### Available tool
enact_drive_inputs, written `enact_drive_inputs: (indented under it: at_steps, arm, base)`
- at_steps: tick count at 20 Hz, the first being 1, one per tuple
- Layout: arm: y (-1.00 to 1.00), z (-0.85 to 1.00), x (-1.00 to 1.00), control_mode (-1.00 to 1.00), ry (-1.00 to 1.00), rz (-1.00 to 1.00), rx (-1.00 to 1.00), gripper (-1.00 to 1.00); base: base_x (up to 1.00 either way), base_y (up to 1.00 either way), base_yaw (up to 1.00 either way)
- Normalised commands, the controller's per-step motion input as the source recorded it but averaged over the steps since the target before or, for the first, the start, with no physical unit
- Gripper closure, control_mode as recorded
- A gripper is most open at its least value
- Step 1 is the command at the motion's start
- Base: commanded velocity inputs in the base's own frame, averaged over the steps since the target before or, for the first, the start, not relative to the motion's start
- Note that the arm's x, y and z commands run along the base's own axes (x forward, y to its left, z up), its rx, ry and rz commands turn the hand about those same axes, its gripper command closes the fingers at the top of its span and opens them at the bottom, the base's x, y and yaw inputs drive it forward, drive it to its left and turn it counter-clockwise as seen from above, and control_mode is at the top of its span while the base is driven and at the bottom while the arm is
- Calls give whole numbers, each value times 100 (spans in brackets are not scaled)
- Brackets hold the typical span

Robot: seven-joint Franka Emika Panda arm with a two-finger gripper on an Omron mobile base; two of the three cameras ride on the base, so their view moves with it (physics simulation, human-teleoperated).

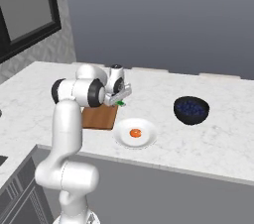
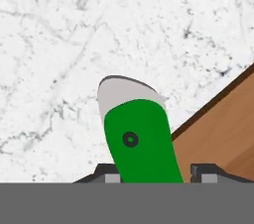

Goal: Pick up the knife from the drawer and place it on the cutting board. Then place the meat from the plate to the cutting board.

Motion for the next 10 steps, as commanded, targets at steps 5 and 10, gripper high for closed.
enact_drive_inputs:
  at_steps: [5, 10]
  arm:
    - [38, -14, -44, -100, -9, -34, 0, 100]
    - [72, -90, -27, -100, 10, -38, 0, 100]
  base:
    - [0, 0, 0]
    - [0, 0, 0]
